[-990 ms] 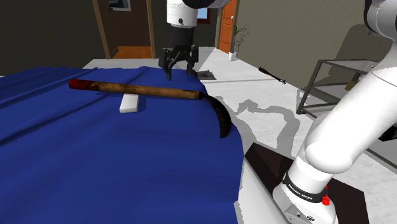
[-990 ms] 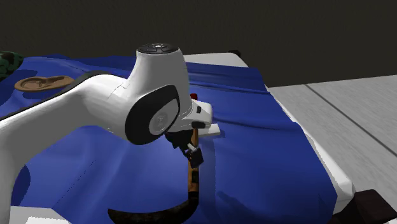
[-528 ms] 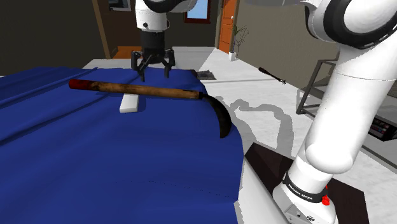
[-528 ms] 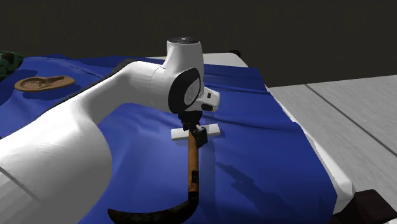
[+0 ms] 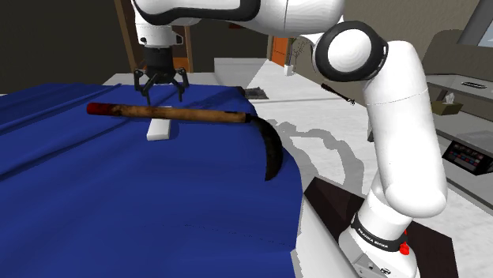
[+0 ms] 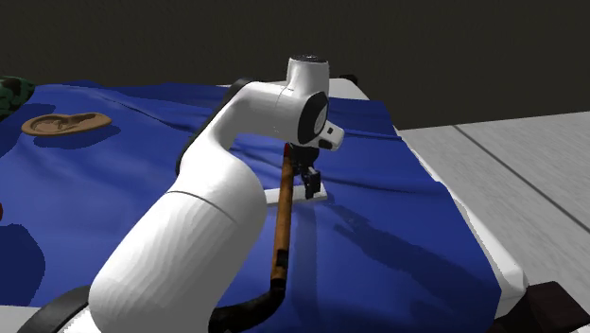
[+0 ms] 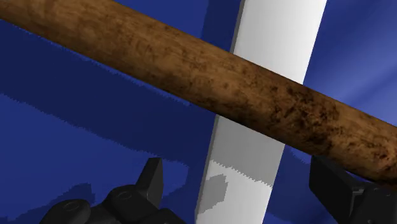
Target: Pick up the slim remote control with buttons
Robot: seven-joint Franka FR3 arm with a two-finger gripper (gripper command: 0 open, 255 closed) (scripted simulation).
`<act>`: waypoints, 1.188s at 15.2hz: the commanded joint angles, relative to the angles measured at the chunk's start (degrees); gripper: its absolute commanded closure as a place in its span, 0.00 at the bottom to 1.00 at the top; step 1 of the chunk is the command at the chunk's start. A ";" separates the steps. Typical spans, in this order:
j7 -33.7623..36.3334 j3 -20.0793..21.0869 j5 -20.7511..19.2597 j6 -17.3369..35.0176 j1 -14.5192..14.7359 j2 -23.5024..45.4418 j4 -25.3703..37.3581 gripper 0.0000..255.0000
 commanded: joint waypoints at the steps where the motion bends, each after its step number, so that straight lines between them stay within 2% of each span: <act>1: 1.65 -0.56 -0.82 -2.80 1.77 5.05 7.33 0.00; 8: 1.80 -0.44 -0.20 4.70 0.15 2.64 -2.67 0.00; 10: 1.80 -0.44 -0.20 4.71 0.15 2.62 -2.70 0.00; 11: 1.89 -0.43 -0.22 4.76 0.23 2.68 -2.68 1.00; 18: 1.90 -0.42 -0.21 4.86 0.21 2.64 -2.82 1.00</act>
